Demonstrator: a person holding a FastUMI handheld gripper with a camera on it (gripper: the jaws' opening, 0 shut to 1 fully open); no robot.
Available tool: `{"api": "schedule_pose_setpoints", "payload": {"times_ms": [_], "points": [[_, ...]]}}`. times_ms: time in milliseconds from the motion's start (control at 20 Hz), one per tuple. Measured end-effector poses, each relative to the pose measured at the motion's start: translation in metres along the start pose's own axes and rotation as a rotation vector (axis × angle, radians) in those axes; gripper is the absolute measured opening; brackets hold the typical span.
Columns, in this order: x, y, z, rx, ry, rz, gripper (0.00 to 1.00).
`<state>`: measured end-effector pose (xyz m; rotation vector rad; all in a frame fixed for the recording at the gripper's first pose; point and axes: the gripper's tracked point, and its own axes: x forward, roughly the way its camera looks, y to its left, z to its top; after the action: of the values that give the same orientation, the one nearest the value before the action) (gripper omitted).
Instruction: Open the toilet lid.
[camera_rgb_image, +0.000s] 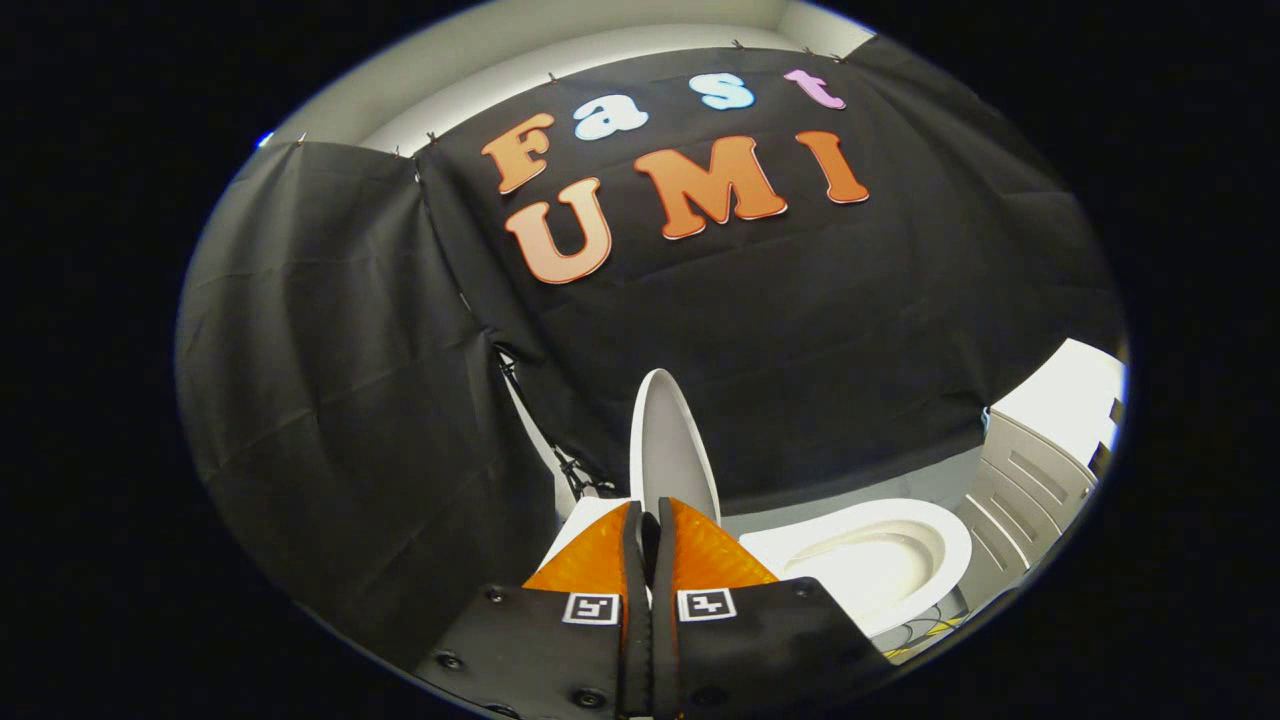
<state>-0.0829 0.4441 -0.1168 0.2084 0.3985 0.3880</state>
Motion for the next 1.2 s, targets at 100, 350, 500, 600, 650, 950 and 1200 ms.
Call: {"api": "schedule_pose_setpoints", "payload": {"times_ms": [100, 350, 500, 600, 650, 950, 1200], "points": [[0.002, 0.016, -0.006, -0.018, 0.008, 0.018, 0.08], [0.012, 0.053, -0.023, -0.067, 0.031, 0.063, 0.08], [0.014, 0.072, -0.034, -0.098, 0.045, 0.084, 0.08], [0.019, 0.082, -0.039, -0.116, 0.046, 0.09, 0.08], [0.02, 0.085, -0.041, -0.125, 0.049, 0.091, 0.08], [0.024, 0.104, -0.052, -0.184, 0.046, 0.103, 0.08], [0.018, 0.081, -0.036, -0.195, 0.017, 0.065, 0.08]]}}
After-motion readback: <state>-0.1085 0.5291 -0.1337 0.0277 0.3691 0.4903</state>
